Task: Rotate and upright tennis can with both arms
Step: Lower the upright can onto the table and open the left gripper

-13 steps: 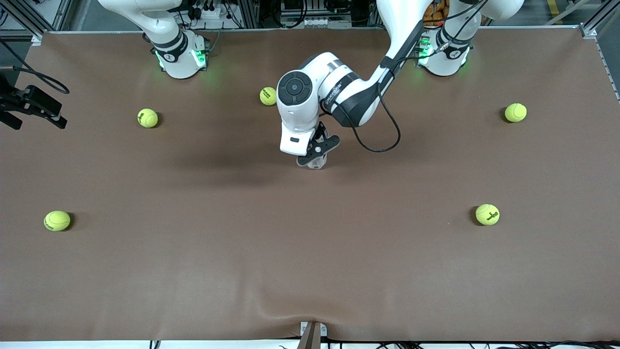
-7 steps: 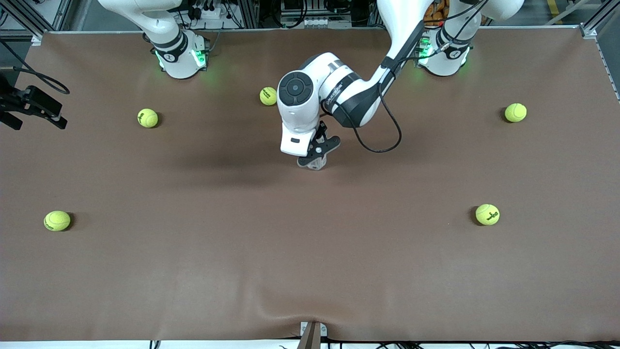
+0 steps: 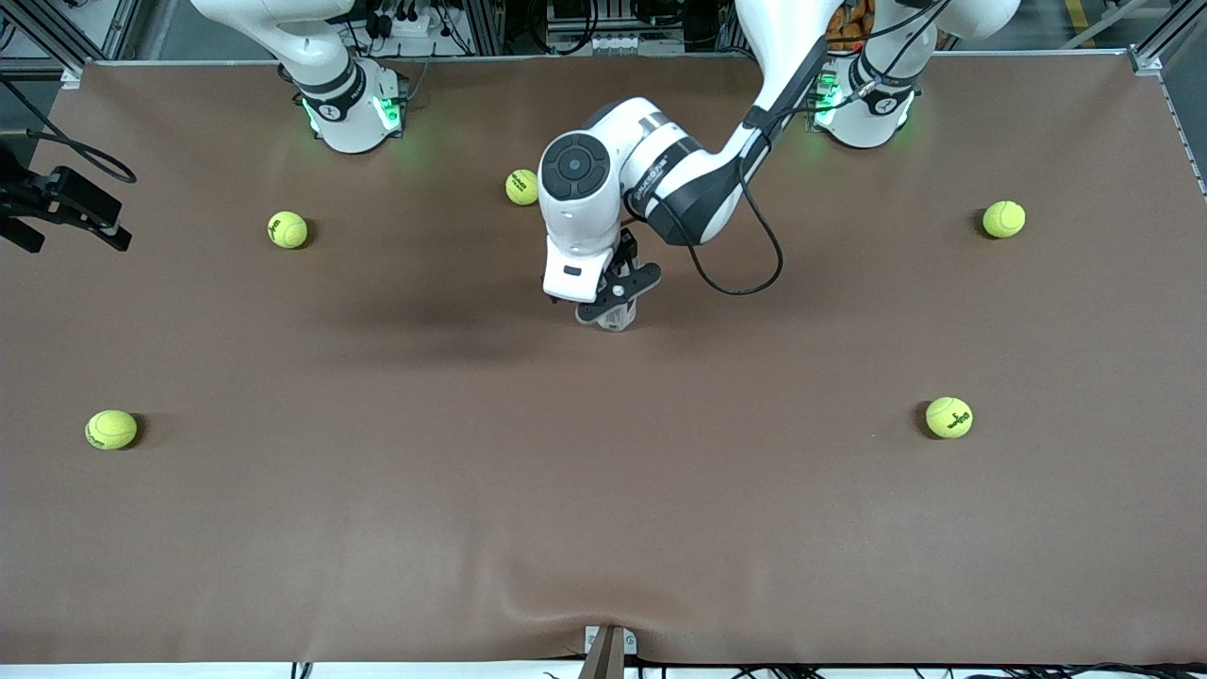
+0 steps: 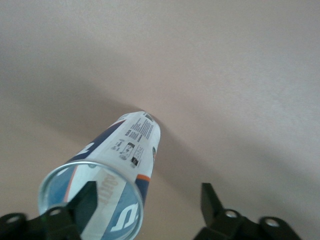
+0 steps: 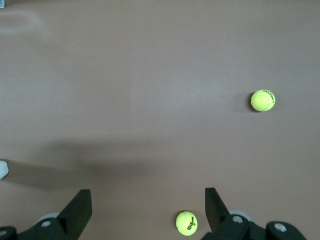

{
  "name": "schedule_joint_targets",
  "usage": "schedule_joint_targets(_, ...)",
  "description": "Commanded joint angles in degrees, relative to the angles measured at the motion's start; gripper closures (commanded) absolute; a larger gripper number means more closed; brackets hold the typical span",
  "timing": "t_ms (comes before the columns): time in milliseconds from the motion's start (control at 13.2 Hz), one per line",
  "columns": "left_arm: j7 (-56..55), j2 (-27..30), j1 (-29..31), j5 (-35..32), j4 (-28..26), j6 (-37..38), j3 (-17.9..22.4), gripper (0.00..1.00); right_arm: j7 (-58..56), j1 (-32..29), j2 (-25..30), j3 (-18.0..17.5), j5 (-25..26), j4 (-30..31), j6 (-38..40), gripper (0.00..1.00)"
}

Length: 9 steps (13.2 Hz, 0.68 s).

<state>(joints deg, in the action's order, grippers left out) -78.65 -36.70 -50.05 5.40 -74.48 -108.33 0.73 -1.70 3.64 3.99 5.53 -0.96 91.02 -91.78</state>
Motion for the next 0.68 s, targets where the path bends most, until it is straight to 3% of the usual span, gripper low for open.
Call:
schedule_joint_targets(0,-0.1,3.3,0.0,-0.8,0.4,1.6,-0.1,0.00,0.0,0.0,0.2,-0.2,-0.8,0.4,0.1,0.00)
schedule_joint_targets(304,1.0,7.4,2.8,-1.2,0.5,5.6,0.1,0.00,0.0,0.4,-0.2,-0.2,-0.8,0.3,-0.5,0.00)
schedule_joint_targets(608,12.7,12.4,9.3,-0.8,0.5,9.7,0.0,0.00,0.0,0.5,-0.4,-0.2,-0.8,0.3,-0.6,0.00)
